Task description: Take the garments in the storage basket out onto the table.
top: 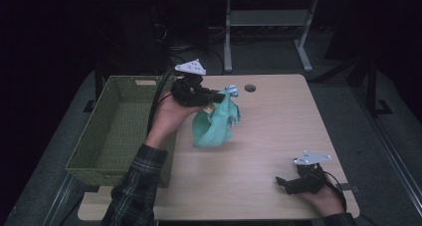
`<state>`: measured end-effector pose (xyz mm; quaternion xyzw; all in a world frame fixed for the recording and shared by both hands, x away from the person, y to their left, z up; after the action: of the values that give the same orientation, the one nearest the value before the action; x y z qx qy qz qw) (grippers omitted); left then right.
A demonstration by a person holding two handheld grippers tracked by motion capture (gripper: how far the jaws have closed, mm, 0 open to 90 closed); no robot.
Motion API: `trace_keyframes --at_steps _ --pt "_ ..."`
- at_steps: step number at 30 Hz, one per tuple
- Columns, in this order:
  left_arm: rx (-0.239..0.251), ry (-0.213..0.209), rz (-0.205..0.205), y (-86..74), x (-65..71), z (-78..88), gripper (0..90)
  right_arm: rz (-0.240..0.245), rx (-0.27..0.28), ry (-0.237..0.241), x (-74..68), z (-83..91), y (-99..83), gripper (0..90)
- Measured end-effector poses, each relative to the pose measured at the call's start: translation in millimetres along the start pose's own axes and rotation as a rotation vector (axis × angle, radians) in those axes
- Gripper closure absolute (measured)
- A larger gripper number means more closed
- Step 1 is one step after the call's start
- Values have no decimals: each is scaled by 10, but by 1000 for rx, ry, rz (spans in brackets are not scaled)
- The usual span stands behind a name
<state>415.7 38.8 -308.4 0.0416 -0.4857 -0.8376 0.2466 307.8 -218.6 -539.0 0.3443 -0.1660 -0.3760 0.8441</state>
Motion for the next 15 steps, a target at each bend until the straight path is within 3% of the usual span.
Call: trace_keyframes --at_steps 15 --pt "-31 -9 11 -232 157 -585 833 -1 -2 2 -2 2 -2 22"
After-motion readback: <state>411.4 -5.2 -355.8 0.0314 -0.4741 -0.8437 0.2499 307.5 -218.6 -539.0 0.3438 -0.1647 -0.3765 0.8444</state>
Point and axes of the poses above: each handheld gripper's, and its own axes: z roughly backward along the jaws, y roughly out of its top, x roughly to its right, the point moved 8 cm from there along -z, roughly forward along the jaws, and after that the axes turned 5 degrees about z, right-handed, at the moved point
